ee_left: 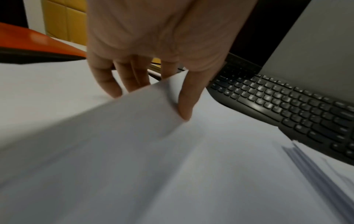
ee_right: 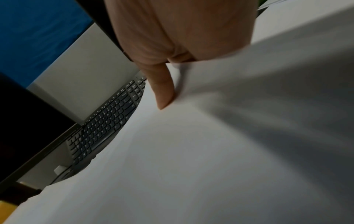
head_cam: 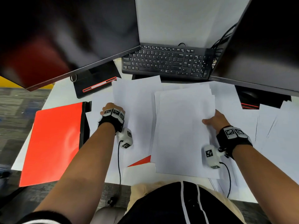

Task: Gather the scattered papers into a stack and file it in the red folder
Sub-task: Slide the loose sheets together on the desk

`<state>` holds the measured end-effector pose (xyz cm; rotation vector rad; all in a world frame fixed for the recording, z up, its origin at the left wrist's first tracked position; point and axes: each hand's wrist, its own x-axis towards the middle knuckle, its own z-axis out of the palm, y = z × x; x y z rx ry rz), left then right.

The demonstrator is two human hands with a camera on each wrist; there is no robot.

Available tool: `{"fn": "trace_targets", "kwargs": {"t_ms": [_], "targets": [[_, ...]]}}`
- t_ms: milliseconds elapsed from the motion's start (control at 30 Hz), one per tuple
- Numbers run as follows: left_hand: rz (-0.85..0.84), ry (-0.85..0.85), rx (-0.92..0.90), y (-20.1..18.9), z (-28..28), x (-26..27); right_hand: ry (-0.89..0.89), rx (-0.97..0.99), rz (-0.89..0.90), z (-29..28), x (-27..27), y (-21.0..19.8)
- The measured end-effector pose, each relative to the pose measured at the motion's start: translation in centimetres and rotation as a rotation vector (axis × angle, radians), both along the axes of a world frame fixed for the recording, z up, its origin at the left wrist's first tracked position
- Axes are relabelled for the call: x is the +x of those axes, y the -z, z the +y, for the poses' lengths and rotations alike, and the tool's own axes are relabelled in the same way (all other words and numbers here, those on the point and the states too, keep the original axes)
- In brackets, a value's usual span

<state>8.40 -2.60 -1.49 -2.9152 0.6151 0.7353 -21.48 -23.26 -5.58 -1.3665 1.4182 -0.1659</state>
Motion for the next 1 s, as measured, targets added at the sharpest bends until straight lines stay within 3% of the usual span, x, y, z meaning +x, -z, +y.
{"fn": "trace_targets", "kwargs": {"t_ms": [100, 300, 367, 500, 567, 700, 833, 1000], "targets": [[0.004, 0.047, 0.140, -0.1, 0.2, -0.6, -0.010, -0.021, 0.058, 0.2, 0.4, 0.5], [-0.001, 0.219, 0.062, 0.6, 1.5, 1.1, -0.013, -0.001, 0.135, 0.5, 1.0, 0.8], [0.088, 0.114, -0.026, 0.7, 1.6, 1.6, -0.018, 0.007, 0.150, 0.5, 1.1, 0.8], [0.244, -0.273, -0.296, -0.1, 0.7, 1.8, -0.024, 0.006, 0.162, 0.6, 1.1, 0.5], [0.245, -0.337, -0.430, -0.8, -0.4, 1.4, -0.038, 0.004, 0.172, 0.7, 1.2, 0.3], [0.024, -0.188, -0.581, -3.7, -2.3, 1.5, -0.046, 0.008, 0.186, 1.0, 1.2, -0.1], [-0.229, -0.007, -0.588, -8.9, -3.7, 3.0, -0.035, 0.015, 0.205, 1.2, 1.2, -0.5], [-0.281, 0.019, -0.714, -15.2, -4.4, 4.5, 0.001, 0.044, 0.156, 1.3, 0.8, -1.2]]}}
